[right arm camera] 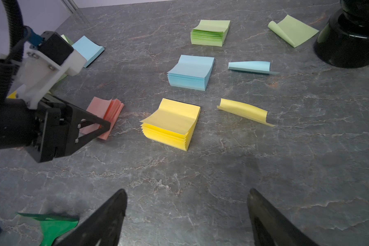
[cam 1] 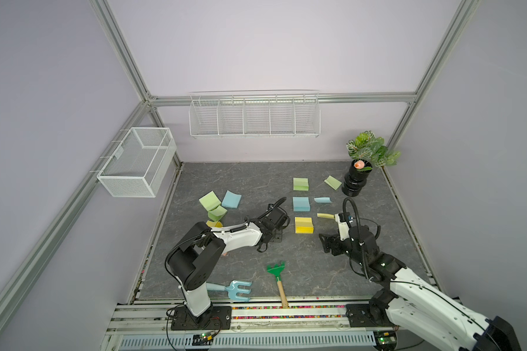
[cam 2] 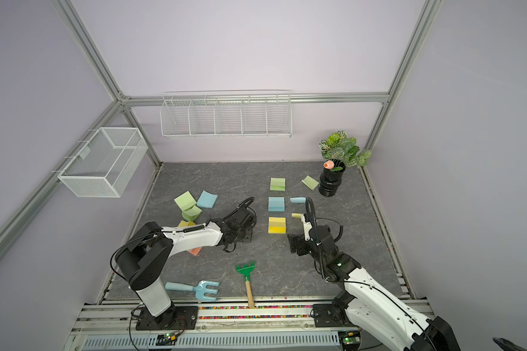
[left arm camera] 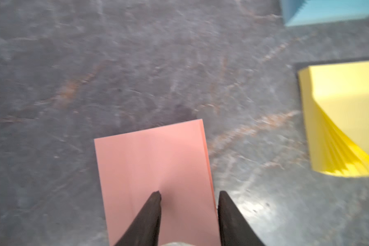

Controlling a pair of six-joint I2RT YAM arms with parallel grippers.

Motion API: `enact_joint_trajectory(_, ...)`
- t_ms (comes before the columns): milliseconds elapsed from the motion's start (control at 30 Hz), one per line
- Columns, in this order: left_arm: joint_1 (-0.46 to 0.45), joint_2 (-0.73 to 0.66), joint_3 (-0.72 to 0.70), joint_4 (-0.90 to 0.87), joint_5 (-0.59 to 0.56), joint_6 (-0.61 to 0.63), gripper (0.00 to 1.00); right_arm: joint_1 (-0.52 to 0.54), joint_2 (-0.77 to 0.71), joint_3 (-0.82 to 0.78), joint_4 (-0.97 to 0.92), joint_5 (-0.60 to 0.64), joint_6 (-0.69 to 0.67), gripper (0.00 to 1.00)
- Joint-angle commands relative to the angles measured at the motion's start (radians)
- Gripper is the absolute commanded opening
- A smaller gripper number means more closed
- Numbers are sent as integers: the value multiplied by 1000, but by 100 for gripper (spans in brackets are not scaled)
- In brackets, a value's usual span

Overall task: Tear off pages from different memo pads
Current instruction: Move the memo pad to the center of the board, then pick up the memo pad from the center of the board.

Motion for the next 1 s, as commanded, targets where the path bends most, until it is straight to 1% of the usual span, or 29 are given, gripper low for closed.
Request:
enact_joint_trajectory(0,-9,-21,35,-63,46,-21,47,7,20,30,-24,22,-16,89)
enact_joint_trajectory(67,-14,-67,32,-69,56,-24,52,7,30,38,-26,14,-17,89)
enact_joint_trajectory(133,-18,-124,21,-77,57,-33,69,8,48,51,-29,9,-25,89)
enact_joint_trajectory(167,-18,-151,11,-79,51,-41,72,7,60,59,-35,3,-29,89)
enact_joint_trajectory(233,-16,-202,-12,-85,25,-50,76,8,94,90,-60,-15,-33,89)
enact_joint_trajectory(333,1,-229,-25,-101,33,-55,79,8,172,147,-98,-40,-33,89)
enact_joint_trajectory(400,17,-224,-34,-86,60,-53,82,9,224,176,-103,-60,-34,89)
enact_joint_trajectory(533,50,-203,-42,-51,104,-39,85,11,315,232,-98,-106,-42,89)
enact_joint_trajectory(667,85,-194,-53,-22,130,-37,85,13,384,279,-99,-132,-53,89)
enact_joint_trajectory(800,110,-186,-51,-15,138,-24,85,19,427,282,-55,-161,-56,89)
enact_joint_trajectory(967,124,-167,-55,-1,164,-15,85,23,477,288,-40,-161,-59,89)
